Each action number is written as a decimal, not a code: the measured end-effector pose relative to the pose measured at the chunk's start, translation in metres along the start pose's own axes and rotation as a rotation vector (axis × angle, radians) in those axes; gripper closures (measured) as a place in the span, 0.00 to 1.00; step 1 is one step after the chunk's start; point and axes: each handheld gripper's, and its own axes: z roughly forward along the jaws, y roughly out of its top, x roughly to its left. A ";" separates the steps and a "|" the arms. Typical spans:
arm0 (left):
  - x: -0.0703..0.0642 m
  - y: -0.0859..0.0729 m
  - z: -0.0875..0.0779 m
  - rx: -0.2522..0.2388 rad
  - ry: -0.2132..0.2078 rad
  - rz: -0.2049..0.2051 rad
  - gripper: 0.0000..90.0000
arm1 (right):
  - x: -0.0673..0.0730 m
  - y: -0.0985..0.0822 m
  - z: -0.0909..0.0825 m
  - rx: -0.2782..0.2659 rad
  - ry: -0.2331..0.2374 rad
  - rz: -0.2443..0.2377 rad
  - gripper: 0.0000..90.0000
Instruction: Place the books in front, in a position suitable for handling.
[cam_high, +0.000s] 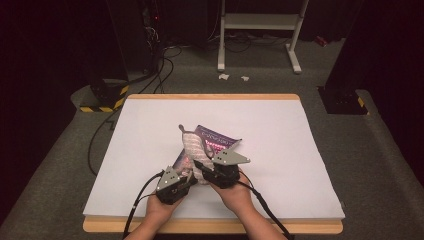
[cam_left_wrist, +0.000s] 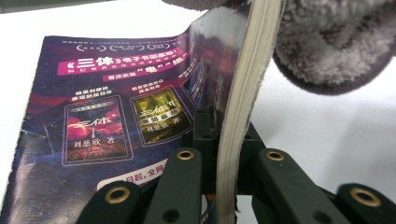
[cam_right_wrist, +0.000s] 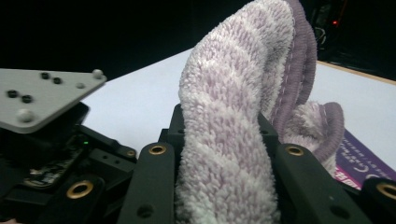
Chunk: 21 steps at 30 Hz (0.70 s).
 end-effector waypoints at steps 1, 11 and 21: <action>0.000 0.000 0.000 0.000 0.000 0.000 0.93 | -0.001 0.000 0.001 0.001 -0.010 -0.005 0.77; 0.000 0.000 0.000 0.001 -0.001 -0.008 0.93 | -0.023 -0.006 0.004 0.034 -0.110 -0.010 0.77; 0.000 0.000 0.000 0.001 -0.002 -0.010 0.93 | -0.061 -0.019 0.007 0.077 -0.232 0.023 0.77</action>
